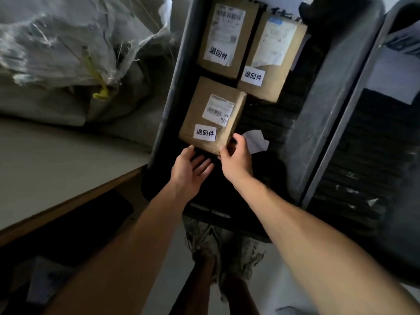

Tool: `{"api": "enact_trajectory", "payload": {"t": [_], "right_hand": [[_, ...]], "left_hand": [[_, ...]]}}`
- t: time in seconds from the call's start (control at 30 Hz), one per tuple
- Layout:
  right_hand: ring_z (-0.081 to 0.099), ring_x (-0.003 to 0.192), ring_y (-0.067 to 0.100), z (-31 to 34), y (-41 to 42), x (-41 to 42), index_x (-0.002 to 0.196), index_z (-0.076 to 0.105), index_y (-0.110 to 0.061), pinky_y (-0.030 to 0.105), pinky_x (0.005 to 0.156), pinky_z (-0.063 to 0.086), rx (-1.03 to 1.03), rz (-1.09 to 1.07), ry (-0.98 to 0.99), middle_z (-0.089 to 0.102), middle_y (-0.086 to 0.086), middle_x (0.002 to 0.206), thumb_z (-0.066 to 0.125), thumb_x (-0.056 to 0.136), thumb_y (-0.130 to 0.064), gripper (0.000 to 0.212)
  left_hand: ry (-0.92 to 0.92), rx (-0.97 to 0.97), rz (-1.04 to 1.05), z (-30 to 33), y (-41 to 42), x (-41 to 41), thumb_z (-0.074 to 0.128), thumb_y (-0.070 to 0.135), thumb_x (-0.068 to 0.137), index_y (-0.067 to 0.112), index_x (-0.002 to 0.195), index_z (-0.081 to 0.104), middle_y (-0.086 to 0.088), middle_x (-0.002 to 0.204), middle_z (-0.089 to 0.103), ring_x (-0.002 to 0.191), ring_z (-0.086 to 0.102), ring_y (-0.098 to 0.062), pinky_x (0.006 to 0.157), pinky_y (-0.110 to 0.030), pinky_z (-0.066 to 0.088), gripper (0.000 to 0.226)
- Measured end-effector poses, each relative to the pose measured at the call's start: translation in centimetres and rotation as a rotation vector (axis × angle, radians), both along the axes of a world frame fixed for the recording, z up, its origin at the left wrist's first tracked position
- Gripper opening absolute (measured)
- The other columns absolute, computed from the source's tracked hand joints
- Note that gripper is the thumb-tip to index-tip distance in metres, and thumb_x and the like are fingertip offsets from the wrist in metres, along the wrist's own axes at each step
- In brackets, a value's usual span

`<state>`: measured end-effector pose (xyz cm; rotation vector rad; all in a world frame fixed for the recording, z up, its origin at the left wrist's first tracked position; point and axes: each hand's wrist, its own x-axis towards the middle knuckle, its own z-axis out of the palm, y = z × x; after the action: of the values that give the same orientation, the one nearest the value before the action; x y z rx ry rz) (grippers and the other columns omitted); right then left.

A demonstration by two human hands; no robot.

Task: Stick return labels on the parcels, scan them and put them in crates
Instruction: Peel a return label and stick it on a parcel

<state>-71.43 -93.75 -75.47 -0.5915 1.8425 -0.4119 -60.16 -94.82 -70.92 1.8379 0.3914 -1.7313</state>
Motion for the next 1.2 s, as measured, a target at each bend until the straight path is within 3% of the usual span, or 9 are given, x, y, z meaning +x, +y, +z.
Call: {"api": "enact_trajectory", "payload": {"t": [0.1,0.27,0.37,0.57,0.77,0.93,1.0,1.1,1.2], "right_hand": [[0.056,0.124,0.020,-1.5,-1.0,0.9,0.146,0.040,-0.025,0.025,0.093,0.041,0.032,0.032,0.009,0.057,0.002,0.140,0.060,0.100,-0.021,0.051],[0.057,0.122,0.022,-3.1,-1.7,0.9,0.143,0.038,-0.027,0.029,0.091,0.043,0.086,0.058,0.015,0.059,0.001,0.138,0.058,0.100,-0.014,0.049],[0.058,0.122,0.022,-3.6,-2.0,0.4,0.144,0.037,-0.029,0.031,0.091,0.045,0.128,0.068,-0.002,0.060,0.000,0.137,0.057,0.100,-0.016,0.050],[0.046,0.139,0.020,0.3,-2.9,-2.4,0.159,0.022,-0.030,0.036,0.111,0.041,0.171,0.145,-0.106,0.040,-0.001,0.158,0.057,0.102,-0.026,0.067],[0.052,0.133,0.024,17.8,-2.6,-8.7,0.148,0.047,-0.020,0.041,0.111,0.043,0.209,0.274,-0.035,0.053,0.002,0.148,0.054,0.102,-0.029,0.048],[0.058,0.121,0.022,40.4,-1.8,-11.8,0.136,0.059,-0.023,0.041,0.104,0.049,0.177,0.387,0.062,0.061,0.001,0.137,0.057,0.098,-0.032,0.039],[0.055,0.126,0.022,48.6,-1.0,-12.1,0.139,0.058,-0.021,0.033,0.105,0.045,0.125,0.523,0.111,0.058,0.000,0.141,0.054,0.100,-0.031,0.040],[0.053,0.127,0.025,58.4,0.7,-11.7,0.145,0.051,-0.019,0.033,0.100,0.045,0.053,0.770,0.212,0.054,0.003,0.145,0.052,0.100,-0.030,0.046],[0.058,0.114,0.030,65.8,2.1,-9.4,0.132,0.055,-0.016,0.038,0.094,0.052,-0.085,1.159,0.456,0.061,0.010,0.130,0.054,0.097,-0.031,0.038]], "left_hand": [[0.029,-0.036,0.000,-1.2,-0.7,0.4,0.042,0.024,0.108,0.009,0.146,0.047,-0.015,0.139,0.057,0.131,0.054,-0.031,0.101,-0.042,0.047,0.042],[0.065,-0.039,-0.049,-2.5,-1.6,0.7,0.039,0.023,0.106,0.011,0.132,0.054,-0.011,0.129,0.062,0.129,0.055,-0.027,0.100,-0.040,0.047,0.032],[0.096,-0.029,-0.057,-2.6,-1.4,0.6,0.039,0.023,0.106,0.010,0.142,0.051,-0.009,0.136,0.059,0.132,0.052,-0.026,0.099,-0.041,0.046,0.040],[0.062,0.014,-0.076,0.4,-1.1,-1.1,0.041,0.024,0.106,0.015,0.156,0.034,-0.009,0.159,0.039,0.146,0.038,-0.027,0.113,-0.045,0.041,0.050],[0.042,0.029,-0.320,15.4,-2.0,-4.6,0.040,0.026,0.108,0.013,0.144,0.047,-0.008,0.147,0.052,0.133,0.052,-0.027,0.107,-0.042,0.047,0.039],[-0.065,-0.122,-0.757,37.9,-2.1,-6.1,0.053,0.021,0.098,0.016,0.088,0.061,-0.007,0.106,0.062,0.099,0.061,-0.024,0.084,-0.036,0.052,0.014],[-0.217,-0.270,-1.013,45.8,-1.0,-5.5,0.055,0.030,0.086,0.012,0.086,0.065,-0.009,0.095,0.063,0.091,0.060,-0.025,0.081,-0.038,0.053,0.021],[-0.576,-0.477,-1.441,56.0,1.2,-4.1,0.053,0.038,0.089,0.014,0.114,0.070,-0.007,0.112,0.070,0.107,0.064,-0.027,0.095,-0.041,0.053,0.038],[-0.977,-0.555,-1.615,63.7,4.4,-1.9,0.049,0.043,0.092,0.022,0.120,0.064,-0.004,0.120,0.063,0.116,0.060,-0.028,0.093,-0.039,0.050,0.037]]}}
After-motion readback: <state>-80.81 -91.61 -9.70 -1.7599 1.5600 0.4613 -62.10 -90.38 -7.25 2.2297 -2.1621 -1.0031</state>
